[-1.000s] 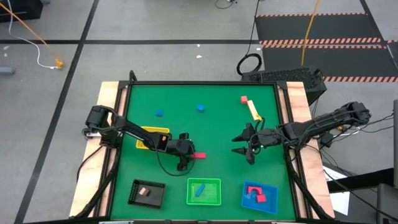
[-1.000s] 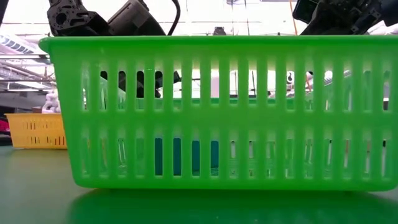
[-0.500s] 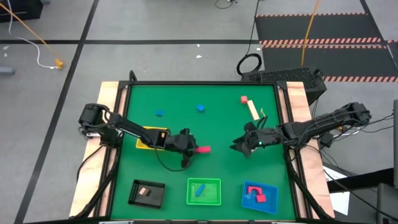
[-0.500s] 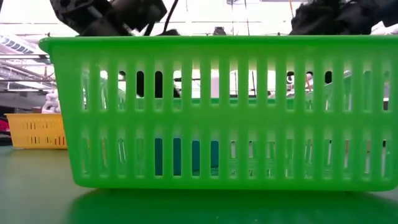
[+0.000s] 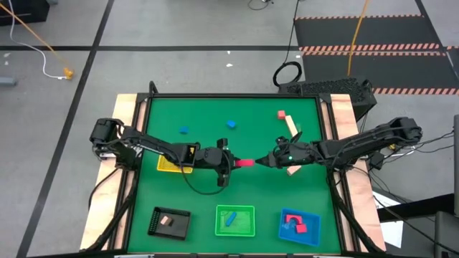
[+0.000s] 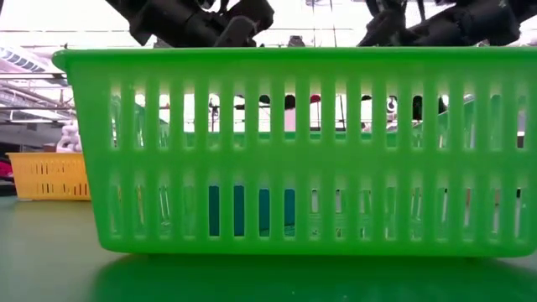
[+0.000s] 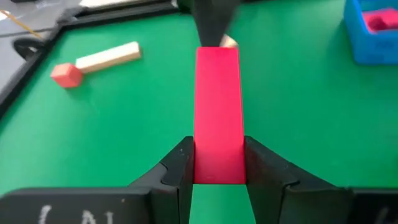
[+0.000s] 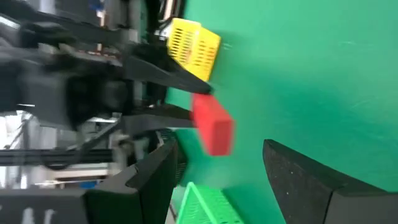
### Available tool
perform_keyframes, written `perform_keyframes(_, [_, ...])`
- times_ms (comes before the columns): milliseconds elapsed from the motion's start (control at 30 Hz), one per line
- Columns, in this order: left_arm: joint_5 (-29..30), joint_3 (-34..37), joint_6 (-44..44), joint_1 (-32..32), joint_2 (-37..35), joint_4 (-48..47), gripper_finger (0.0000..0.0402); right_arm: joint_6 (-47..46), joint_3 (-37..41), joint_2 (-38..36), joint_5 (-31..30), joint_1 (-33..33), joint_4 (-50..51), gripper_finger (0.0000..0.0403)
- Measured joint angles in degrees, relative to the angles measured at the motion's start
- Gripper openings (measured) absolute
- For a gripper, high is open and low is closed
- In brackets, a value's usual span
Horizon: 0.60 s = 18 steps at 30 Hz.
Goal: Sort & place blocks by color
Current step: Put the red rectangular block into the blue bin
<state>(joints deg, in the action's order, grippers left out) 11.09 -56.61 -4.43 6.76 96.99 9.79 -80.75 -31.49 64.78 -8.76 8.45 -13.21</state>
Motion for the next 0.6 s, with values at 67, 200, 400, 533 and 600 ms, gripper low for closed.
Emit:
perform_keyframes(67, [0.02, -0.3, 0.0, -0.75, -0.02, 0.53, 0.0109, 0.38, 0.1, 2.28, -0.04, -0.84, -3.89, 0.0226])
perform_keyframes(200, [0.09, -0.29, 0.12, -1.7, -0.02, 0.87, 0.0109, 1.03, 0.05, 6.71, 0.03, -2.1, -11.1, 0.0226])
perform_keyframes(400, [0.09, -0.29, 0.26, -1.62, -0.02, 1.5, 0.0109, 0.87, 0.05, 12.34, -0.1, -3.26, -19.72, 0.0223])
perform_keyframes(533, [0.03, -0.29, 0.28, -1.59, -0.02, 1.57, 0.0109, 0.2, 0.05, 15.02, -0.21, -3.52, -22.86, 0.0201])
perform_keyframes(600, [0.05, -0.29, 0.24, -1.59, -0.02, 1.58, 0.0109, -1.07, 0.05, 15.94, -0.23, -3.52, -23.24, 0.0182])
